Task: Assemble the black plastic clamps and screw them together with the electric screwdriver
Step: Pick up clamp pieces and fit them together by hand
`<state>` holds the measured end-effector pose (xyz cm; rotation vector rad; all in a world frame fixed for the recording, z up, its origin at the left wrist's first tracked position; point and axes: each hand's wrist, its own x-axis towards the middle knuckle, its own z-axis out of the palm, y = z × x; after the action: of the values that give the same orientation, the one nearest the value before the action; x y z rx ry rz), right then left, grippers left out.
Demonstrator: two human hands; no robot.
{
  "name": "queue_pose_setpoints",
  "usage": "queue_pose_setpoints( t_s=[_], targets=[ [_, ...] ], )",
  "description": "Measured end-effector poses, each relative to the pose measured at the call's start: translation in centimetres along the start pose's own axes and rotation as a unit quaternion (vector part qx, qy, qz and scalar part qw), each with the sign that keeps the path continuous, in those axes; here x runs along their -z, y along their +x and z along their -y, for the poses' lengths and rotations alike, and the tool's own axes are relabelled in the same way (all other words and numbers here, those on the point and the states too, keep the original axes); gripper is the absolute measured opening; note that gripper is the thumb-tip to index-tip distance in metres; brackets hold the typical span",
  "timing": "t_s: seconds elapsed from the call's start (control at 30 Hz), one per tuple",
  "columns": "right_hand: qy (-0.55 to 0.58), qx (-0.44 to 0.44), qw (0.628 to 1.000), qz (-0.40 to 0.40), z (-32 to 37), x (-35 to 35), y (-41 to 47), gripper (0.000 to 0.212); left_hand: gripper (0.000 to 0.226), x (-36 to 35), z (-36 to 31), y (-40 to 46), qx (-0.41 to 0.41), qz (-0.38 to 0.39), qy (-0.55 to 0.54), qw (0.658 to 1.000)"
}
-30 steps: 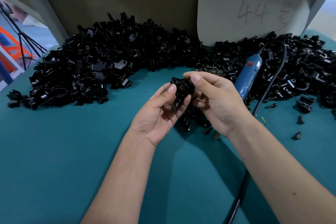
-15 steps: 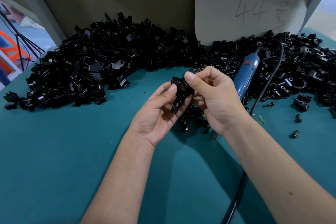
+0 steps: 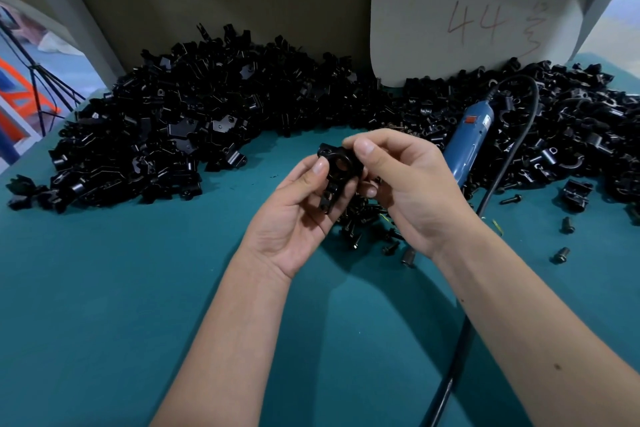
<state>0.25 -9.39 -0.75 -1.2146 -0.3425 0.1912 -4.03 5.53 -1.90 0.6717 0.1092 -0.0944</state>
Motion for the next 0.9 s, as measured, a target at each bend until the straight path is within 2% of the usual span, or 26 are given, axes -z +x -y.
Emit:
queue_pose_setpoints(
  t_s=[0.1,0.17,0.27,0.37,0.57,0.73,0.8,0.9],
  targets=[
    [-0.021,0.004,0.999,-0.027,-0.1,-0.2,0.0,0.012,0.021,0.0,0.1,0.0,0.0,-0.003,0.011,1.0],
    [-0.004,-0.001,1.0,-0.009,-0.2,-0.1,0.0,0.008,0.02,-0.1,0.1,0.0,-0.001,-0.01,0.001,1.0],
    [0.011,0.005,1.0,-0.008,-0.2,-0.3,-0.1,0.013,0.023,0.1,-0.1,0.0,-0.007,-0.011,-0.006,1.0],
    [-0.004,0.007,0.999,-0.031,-0.1,-0.5,-0.1,0.008,0.024,0.2,0.0,0.0,-0.007,-0.007,0.016,1.0],
    [0.0,-0.011,0.999,-0.043,0.1,-0.4,-0.1,0.019,0.019,0.2,0.2,0.2,-0.009,0.001,0.038,0.999],
    [-0.094,-0.012,0.995,-0.025,0.5,0.1,0.1,0.019,0.026,0.3,-0.1,0.2,-0.023,-0.017,0.026,0.999],
    [-0.24,0.02,0.971,-0.015,0.7,0.9,0.4,0.018,0.032,0.2,0.0,0.4,-0.041,-0.042,0.035,0.998],
    [-0.517,0.072,0.852,0.04,0.9,2.3,0.8,0.013,0.04,0.1,0.2,0.7,-0.067,-0.091,0.01,0.994]
  ],
)
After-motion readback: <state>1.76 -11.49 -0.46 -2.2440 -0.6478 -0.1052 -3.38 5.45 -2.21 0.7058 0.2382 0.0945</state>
